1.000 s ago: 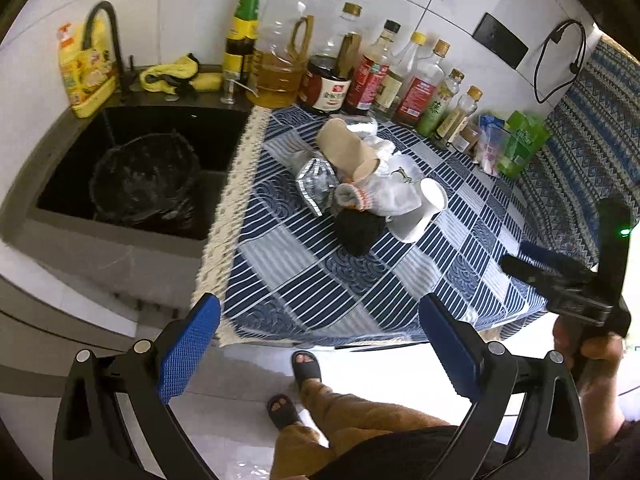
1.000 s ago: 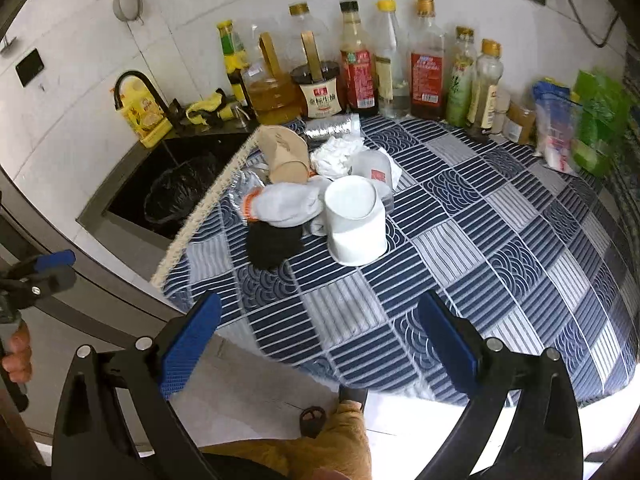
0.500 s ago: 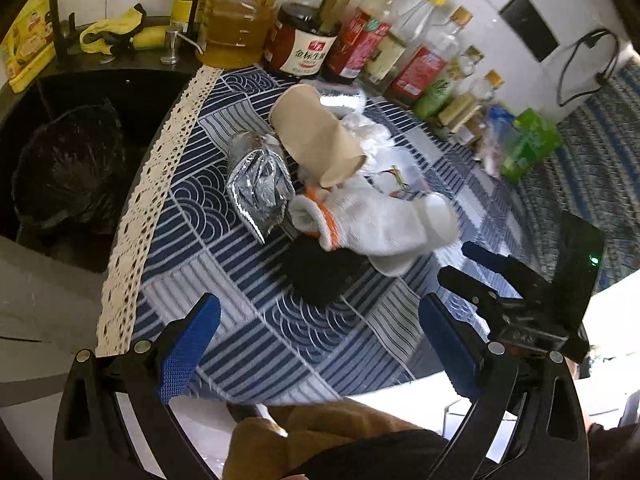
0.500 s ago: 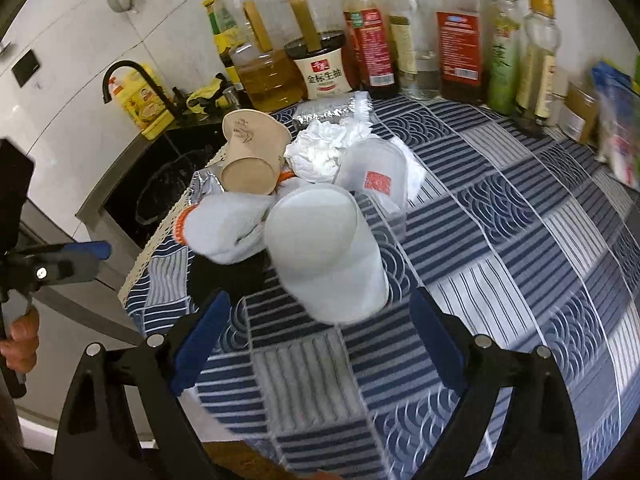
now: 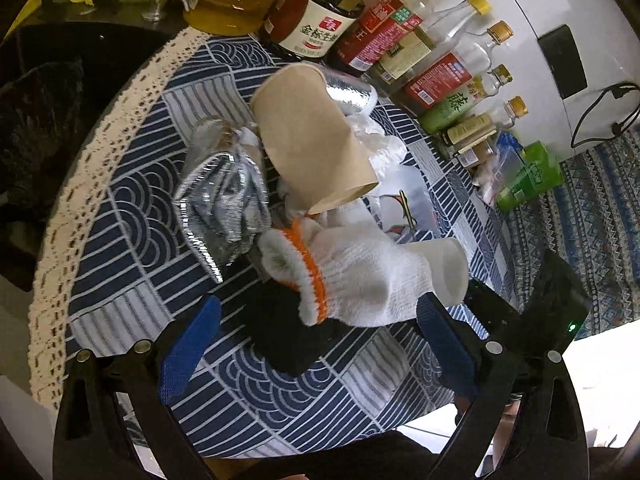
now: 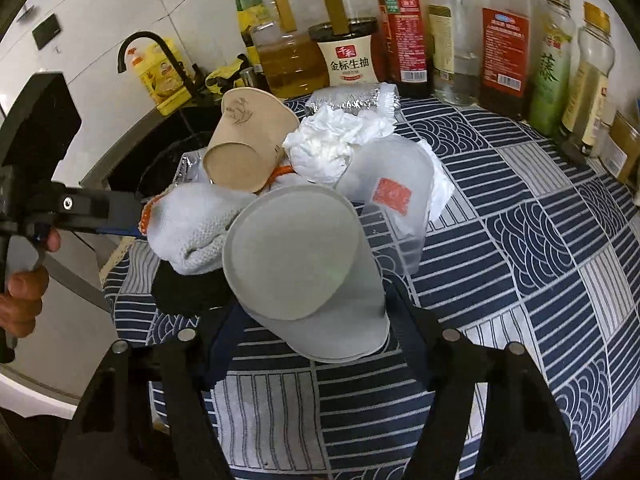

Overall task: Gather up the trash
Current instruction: 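Grasp the white orange-cuffed glove with the left tool while the right tool grasps the white plastic cup, then carry the glove with the left tool while the right tool carries the cup over the sink bin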

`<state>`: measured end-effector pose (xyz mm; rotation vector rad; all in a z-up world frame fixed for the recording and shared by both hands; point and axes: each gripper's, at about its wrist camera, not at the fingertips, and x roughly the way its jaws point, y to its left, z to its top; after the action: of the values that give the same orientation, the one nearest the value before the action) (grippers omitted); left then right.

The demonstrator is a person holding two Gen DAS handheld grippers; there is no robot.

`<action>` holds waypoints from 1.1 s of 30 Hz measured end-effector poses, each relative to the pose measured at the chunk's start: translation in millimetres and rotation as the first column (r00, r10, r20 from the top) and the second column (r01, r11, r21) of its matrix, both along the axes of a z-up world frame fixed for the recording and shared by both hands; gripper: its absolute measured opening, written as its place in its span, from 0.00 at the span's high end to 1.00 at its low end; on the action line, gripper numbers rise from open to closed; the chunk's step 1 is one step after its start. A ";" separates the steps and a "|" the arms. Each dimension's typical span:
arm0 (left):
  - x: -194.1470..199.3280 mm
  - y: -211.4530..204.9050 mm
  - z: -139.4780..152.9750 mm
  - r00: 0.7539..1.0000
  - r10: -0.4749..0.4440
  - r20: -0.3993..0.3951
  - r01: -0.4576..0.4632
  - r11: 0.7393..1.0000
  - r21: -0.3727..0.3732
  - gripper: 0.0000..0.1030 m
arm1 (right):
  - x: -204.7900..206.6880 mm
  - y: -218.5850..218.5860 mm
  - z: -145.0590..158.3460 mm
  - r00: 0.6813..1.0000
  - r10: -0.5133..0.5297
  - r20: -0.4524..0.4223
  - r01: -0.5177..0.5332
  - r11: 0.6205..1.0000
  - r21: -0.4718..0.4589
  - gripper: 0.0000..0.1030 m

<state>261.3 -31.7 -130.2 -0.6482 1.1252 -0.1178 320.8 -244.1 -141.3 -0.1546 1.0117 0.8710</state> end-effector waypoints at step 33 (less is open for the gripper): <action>3.5 -1.8 12.1 0.997 0.064 0.044 -0.058 0.990 -0.130 0.82 | 2.1 -26.8 32.8 1.000 0.027 -0.008 -0.026 0.995 0.097 0.35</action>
<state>264.8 -33.5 -118.2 -0.7902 1.0565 -0.1535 322.9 -270.9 -108.5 -0.0819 0.9752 0.9440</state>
